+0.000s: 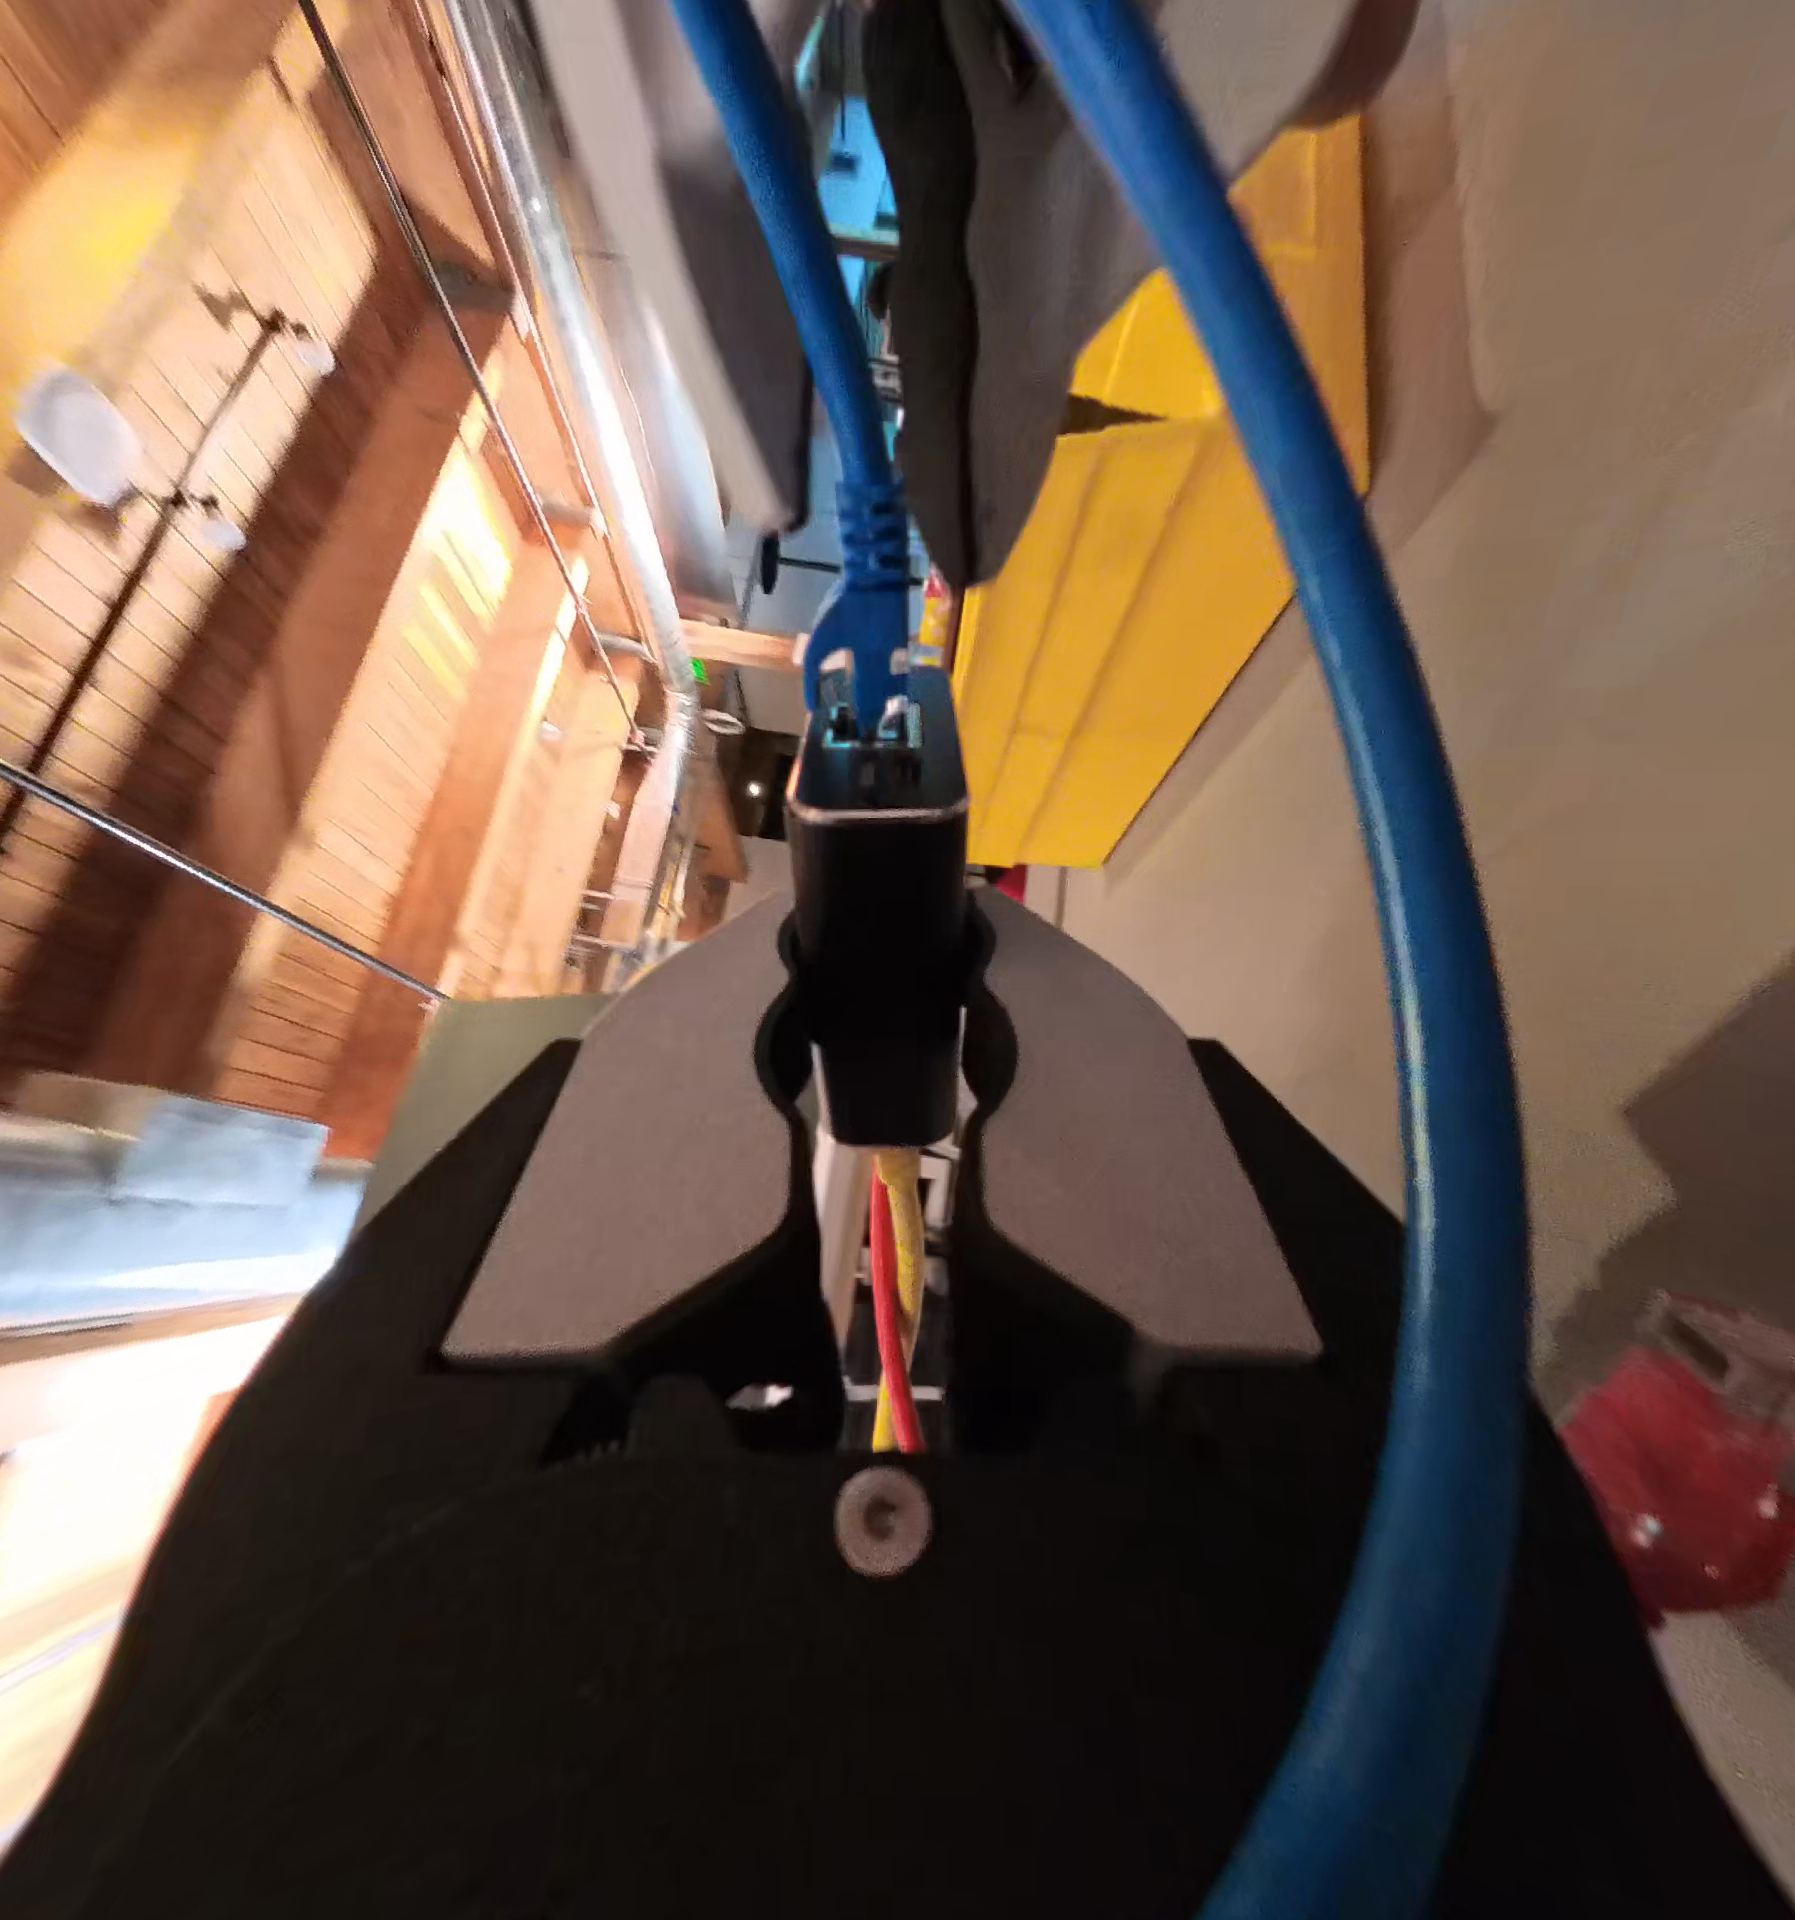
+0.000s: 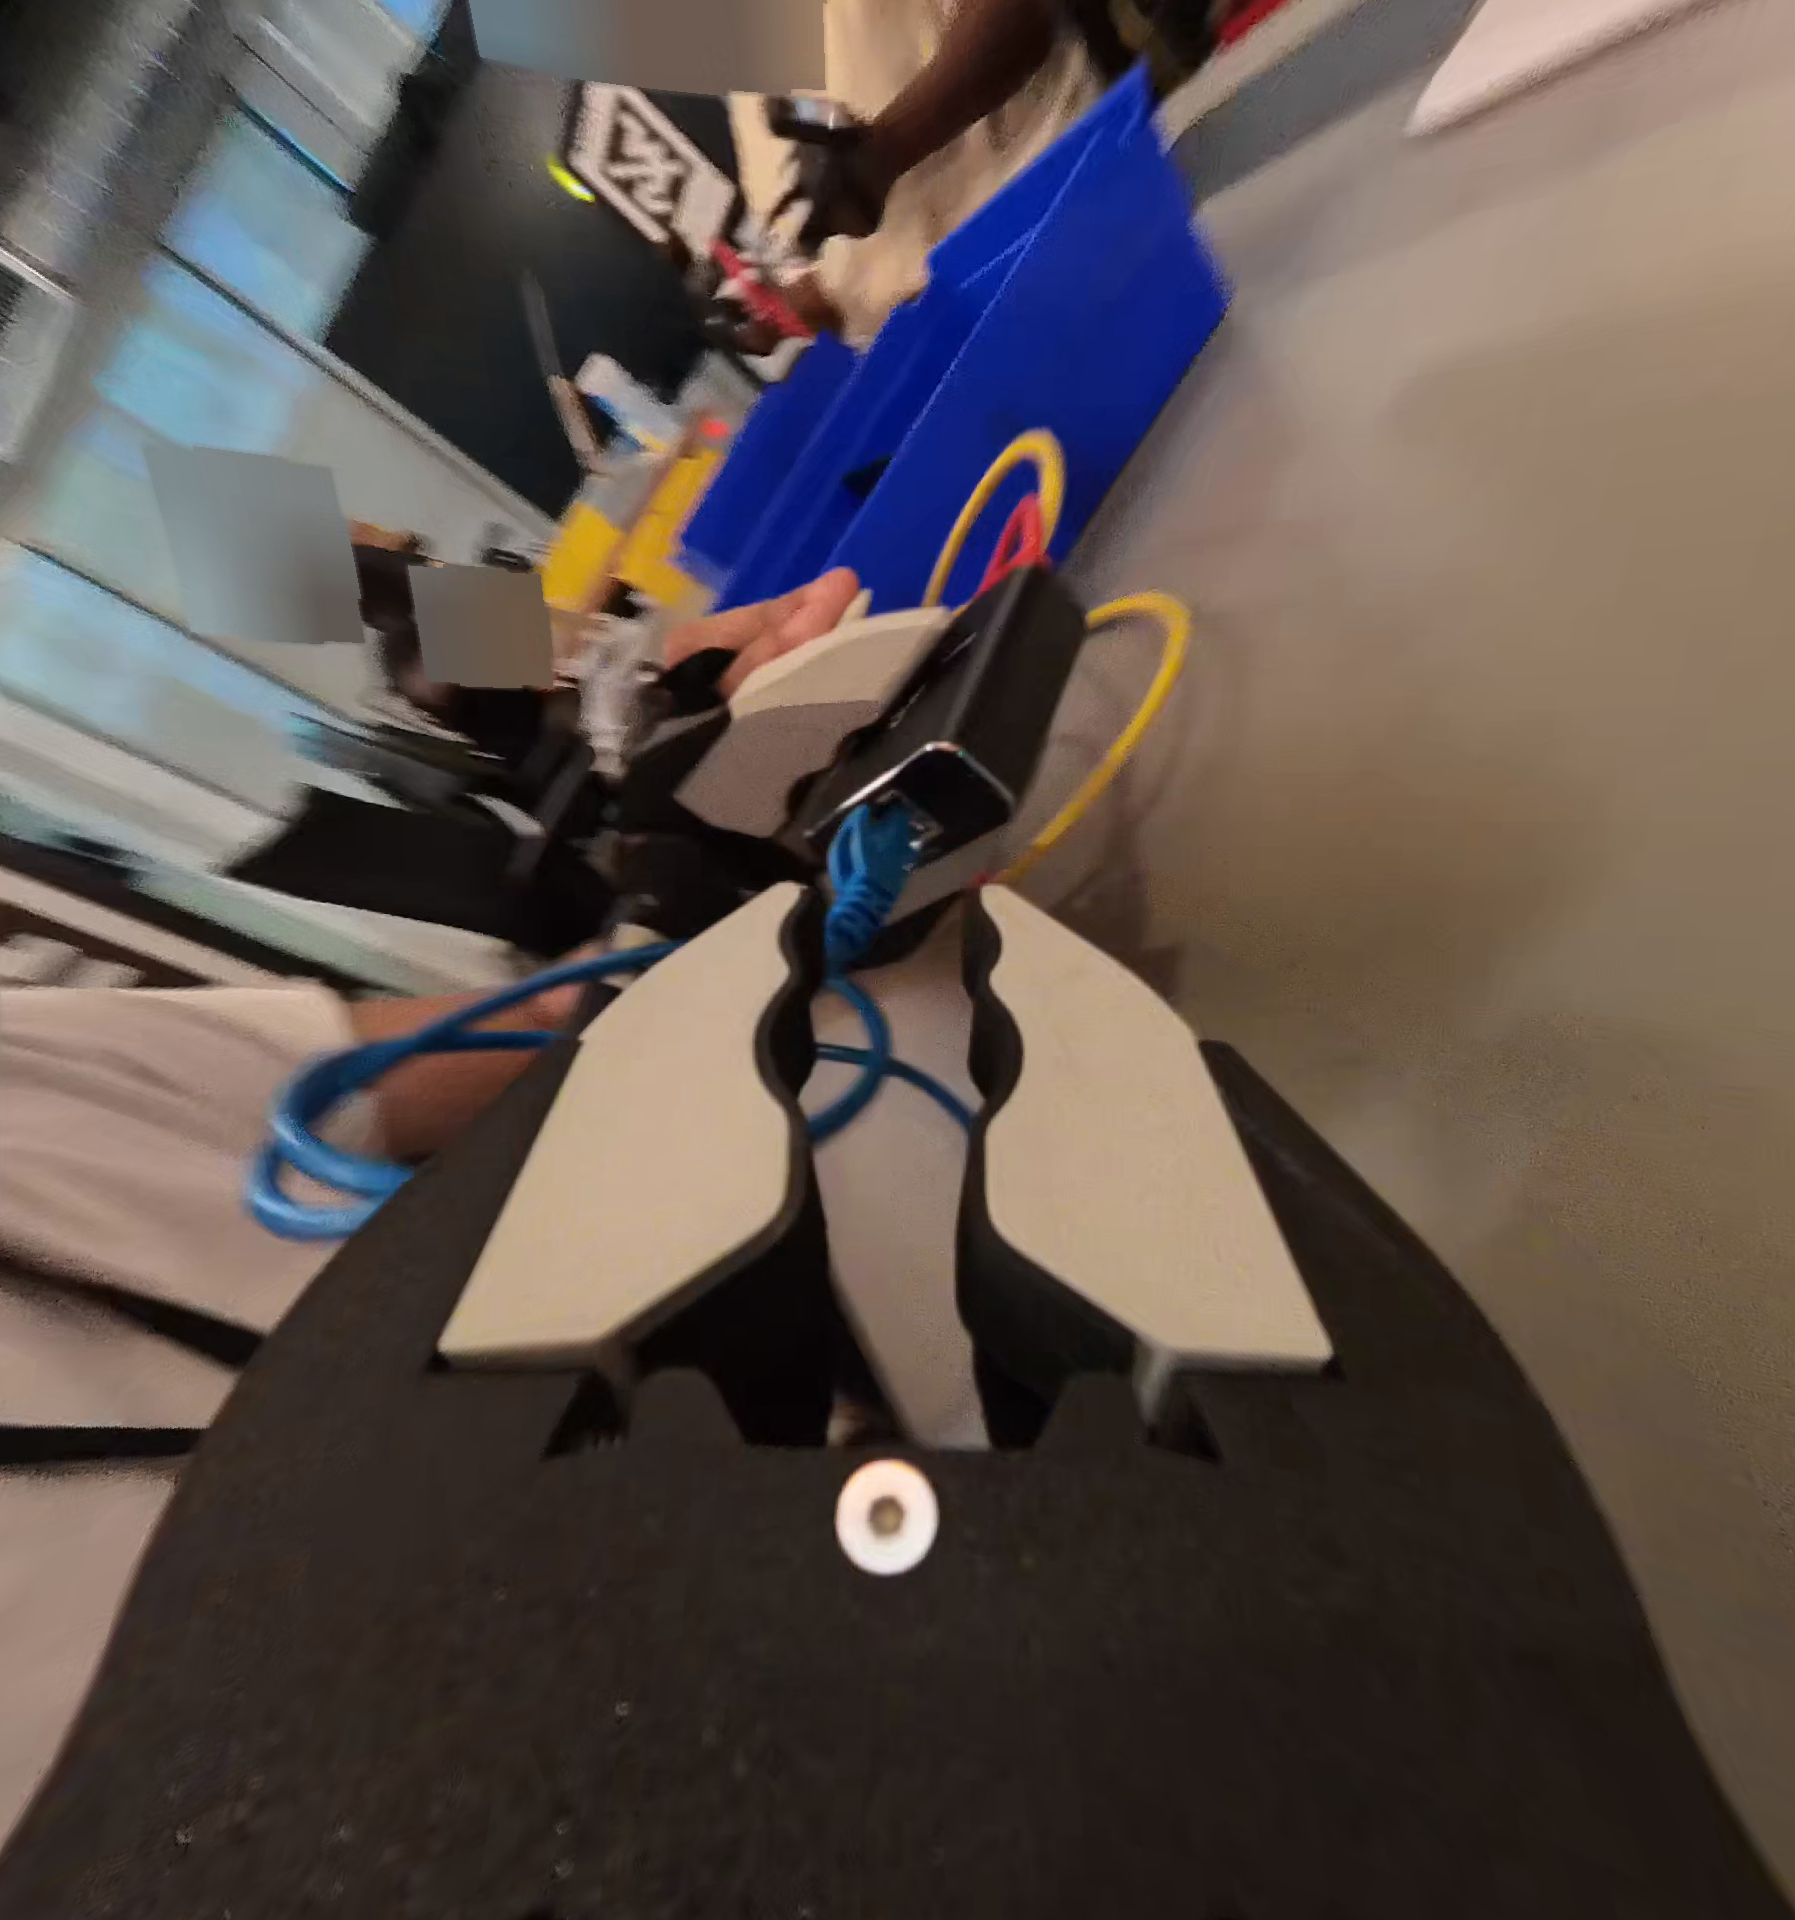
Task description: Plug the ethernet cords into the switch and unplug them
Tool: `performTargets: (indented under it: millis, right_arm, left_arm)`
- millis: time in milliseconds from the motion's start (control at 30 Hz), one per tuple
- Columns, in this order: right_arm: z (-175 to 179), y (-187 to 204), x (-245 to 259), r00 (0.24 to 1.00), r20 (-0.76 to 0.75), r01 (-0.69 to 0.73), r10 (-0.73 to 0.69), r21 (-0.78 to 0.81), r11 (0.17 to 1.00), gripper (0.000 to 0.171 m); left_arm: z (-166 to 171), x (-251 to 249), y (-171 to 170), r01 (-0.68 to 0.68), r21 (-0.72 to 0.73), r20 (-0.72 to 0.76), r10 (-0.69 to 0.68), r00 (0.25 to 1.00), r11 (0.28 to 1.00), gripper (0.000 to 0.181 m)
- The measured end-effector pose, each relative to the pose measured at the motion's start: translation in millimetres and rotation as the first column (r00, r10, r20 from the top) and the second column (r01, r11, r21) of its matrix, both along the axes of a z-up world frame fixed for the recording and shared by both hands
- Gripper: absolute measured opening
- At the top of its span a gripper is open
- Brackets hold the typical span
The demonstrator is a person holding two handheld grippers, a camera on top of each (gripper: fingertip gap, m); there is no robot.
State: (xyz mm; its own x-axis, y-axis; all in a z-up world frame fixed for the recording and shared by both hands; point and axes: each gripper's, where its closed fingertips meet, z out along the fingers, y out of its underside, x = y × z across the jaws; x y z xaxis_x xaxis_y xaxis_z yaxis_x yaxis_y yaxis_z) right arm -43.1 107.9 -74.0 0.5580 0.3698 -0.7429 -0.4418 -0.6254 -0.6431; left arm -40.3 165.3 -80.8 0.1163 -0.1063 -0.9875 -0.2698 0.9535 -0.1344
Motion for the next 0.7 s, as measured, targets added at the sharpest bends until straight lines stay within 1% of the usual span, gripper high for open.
performTargets:
  millis: [33, 100, 200, 333, 500, 600, 700]
  right_arm:
    - [-0.7, 0.8, -8.5, 0.994, -0.105, -0.029, 0.026, -0.034, 0.999, 0.027]
    - [0.4, 3.8, -14.3, 0.959, -0.283, -0.043, 0.02, -0.072, 0.996, 0.023]
    - [-0.3, 8.7, -7.5, 0.903, -0.427, 0.001, -0.049, -0.112, 0.994, 0.014]
    - [-5.0, 8.1, -6.2, 0.875, -0.472, 0.038, -0.104, -0.148, 0.988, 0.014]
    - [-10.6, 3.0, -6.5, 0.832, -0.532, 0.057, -0.159, -0.202, 0.978, 0.021]
    - [-8.3, 1.5, -9.8, 0.811, -0.566, 0.034, -0.146, -0.204, 0.978, 0.022]
    - [-9.4, 2.0, -10.9, 0.815, -0.563, 0.022, -0.139, -0.21, 0.977, 0.02]
  left_arm:
    - [0.0, -0.7, -1.7, 0.002, 0.034, 0.004, -0.002, 1.0, 0.999, 0.024]
    - [-0.1, -0.9, -3.5, 0.001, 0.068, 0.005, -0.002, 1.0, 0.998, 0.024]
    - [-1.7, -0.3, -3.0, -0.014, 0.084, -0.003, 0.014, 1.0, 0.996, 0.024]
    - [-6.3, 1.5, -2.7, -0.022, 0.078, -0.025, 0.024, 0.999, 0.997, 0.024]
    - [-9.5, 2.1, -2.9, -0.029, 0.072, -0.047, 0.032, 0.998, 0.997, 0.024]
    - [-11.1, 2.6, -5.7, -0.022, 0.062, -0.057, 0.026, 0.998, 0.998, 0.024]
    - [-13.0, 2.7, -5.3, -0.024, 0.062, -0.069, 0.028, 0.997, 0.998, 0.024]
